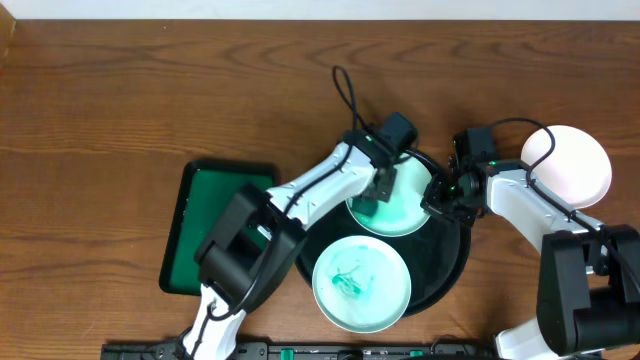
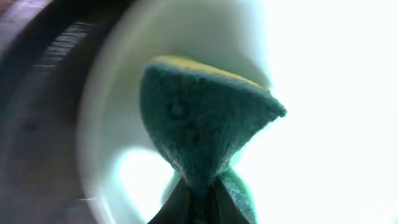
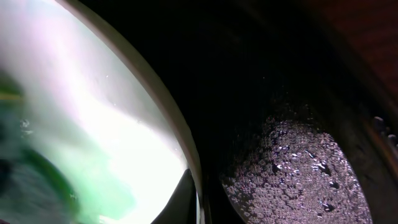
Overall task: Clean dirty plates on tray and stack at the side
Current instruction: 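Scrub the gripped plate with the sponge in the left gripper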
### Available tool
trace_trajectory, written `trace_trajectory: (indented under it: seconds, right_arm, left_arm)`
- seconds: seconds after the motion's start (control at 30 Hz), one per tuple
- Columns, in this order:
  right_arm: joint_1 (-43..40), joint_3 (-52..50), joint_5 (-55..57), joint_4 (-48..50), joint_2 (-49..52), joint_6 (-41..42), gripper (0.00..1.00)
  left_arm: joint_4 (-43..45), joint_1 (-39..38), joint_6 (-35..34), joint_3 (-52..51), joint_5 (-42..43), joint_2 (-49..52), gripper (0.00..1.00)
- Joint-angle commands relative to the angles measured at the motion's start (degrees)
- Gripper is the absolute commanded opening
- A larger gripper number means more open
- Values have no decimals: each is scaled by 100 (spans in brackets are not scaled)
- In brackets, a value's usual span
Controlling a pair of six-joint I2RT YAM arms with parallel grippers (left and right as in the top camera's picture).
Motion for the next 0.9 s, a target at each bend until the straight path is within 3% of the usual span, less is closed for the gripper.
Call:
trace_trajectory:
  seconds: [0.0,0.4,0.63,0.87]
  right_arm:
    - [146,-240,168,-146,332,-26,1]
    - [146,-240,164,-199,332,-24,1]
    - [146,-240,166,-315,332,-22,1]
    - [146,-240,166,-417,332,-22,1]
  left_arm:
    - [22,-468,118,-109,1344,120,7]
    - [916,-382,-234,-111,1969,144,7]
    - [1784,-87,-940,-111,2656,603,7]
    - [1764,409,-1123,-111,2253,1034,7]
